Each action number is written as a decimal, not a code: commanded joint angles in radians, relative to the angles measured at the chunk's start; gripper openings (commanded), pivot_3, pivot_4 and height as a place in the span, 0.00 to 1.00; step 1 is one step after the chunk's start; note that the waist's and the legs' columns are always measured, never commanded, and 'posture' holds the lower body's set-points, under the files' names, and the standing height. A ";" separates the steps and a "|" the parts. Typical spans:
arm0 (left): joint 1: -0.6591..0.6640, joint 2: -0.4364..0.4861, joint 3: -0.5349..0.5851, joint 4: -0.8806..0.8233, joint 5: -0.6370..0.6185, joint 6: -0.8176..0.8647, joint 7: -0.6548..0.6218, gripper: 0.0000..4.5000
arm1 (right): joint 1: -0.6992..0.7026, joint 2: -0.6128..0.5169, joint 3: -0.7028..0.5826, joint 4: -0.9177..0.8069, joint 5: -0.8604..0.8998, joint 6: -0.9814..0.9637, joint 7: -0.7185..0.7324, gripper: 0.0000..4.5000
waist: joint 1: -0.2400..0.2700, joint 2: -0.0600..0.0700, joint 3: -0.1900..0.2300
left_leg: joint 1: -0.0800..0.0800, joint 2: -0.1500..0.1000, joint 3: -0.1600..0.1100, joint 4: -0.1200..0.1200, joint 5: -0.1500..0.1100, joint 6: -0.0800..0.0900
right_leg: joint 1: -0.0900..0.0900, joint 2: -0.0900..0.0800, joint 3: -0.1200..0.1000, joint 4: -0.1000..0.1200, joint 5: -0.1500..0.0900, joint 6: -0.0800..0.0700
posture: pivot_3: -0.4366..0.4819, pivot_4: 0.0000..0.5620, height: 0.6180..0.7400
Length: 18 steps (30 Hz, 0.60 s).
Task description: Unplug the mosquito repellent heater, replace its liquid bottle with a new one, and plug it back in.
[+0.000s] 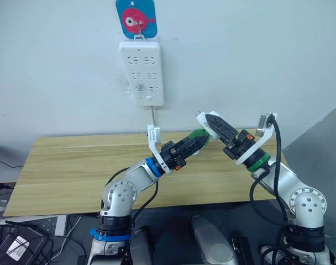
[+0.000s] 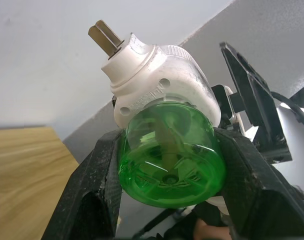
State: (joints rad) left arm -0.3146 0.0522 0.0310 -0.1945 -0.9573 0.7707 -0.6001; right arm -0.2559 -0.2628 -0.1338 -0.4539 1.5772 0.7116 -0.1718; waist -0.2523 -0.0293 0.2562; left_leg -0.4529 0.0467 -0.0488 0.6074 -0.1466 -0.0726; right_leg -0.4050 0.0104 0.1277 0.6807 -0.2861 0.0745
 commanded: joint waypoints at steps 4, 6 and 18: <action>0.006 -0.008 -0.020 -0.036 -0.001 -0.024 -0.001 0.52 | -0.015 0.002 0.000 -0.023 0.075 -0.018 -0.013 1.00 | 0.001 0.000 0.000 | 0.000 0.000 0.000 0.000 0.000 0.000 | 0.000 0.000 0.000 0.000 0.000 0.000 | 0.15 0.40 1.00; 0.008 -0.008 -0.021 -0.037 -0.002 -0.026 0.001 0.52 | -0.013 0.007 0.006 -0.026 0.088 -0.019 -0.016 0.96 | 0.001 0.000 0.000 | 0.000 0.000 0.000 0.000 0.000 0.000 | 0.000 0.000 0.000 0.000 0.000 0.000 | 0.15 0.40 1.00; 0.019 0.003 -0.032 -0.056 -0.009 -0.011 0.003 0.52 | -0.003 0.000 0.030 -0.036 0.115 -0.012 -0.001 0.66 | 0.001 0.000 0.000 | 0.000 0.000 0.000 0.000 0.000 0.000 | 0.000 0.000 0.000 0.000 0.000 0.000 | 0.16 0.39 1.00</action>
State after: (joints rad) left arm -0.3056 0.0625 0.0171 -0.2248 -0.9615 0.7555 -0.6008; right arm -0.2535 -0.2621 -0.1246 -0.4449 1.6507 0.6932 -0.1988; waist -0.2514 -0.0293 0.2562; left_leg -0.4530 0.0468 -0.0490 0.6069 -0.1466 -0.0725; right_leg -0.4052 0.0104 0.1276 0.6805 -0.2861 0.0744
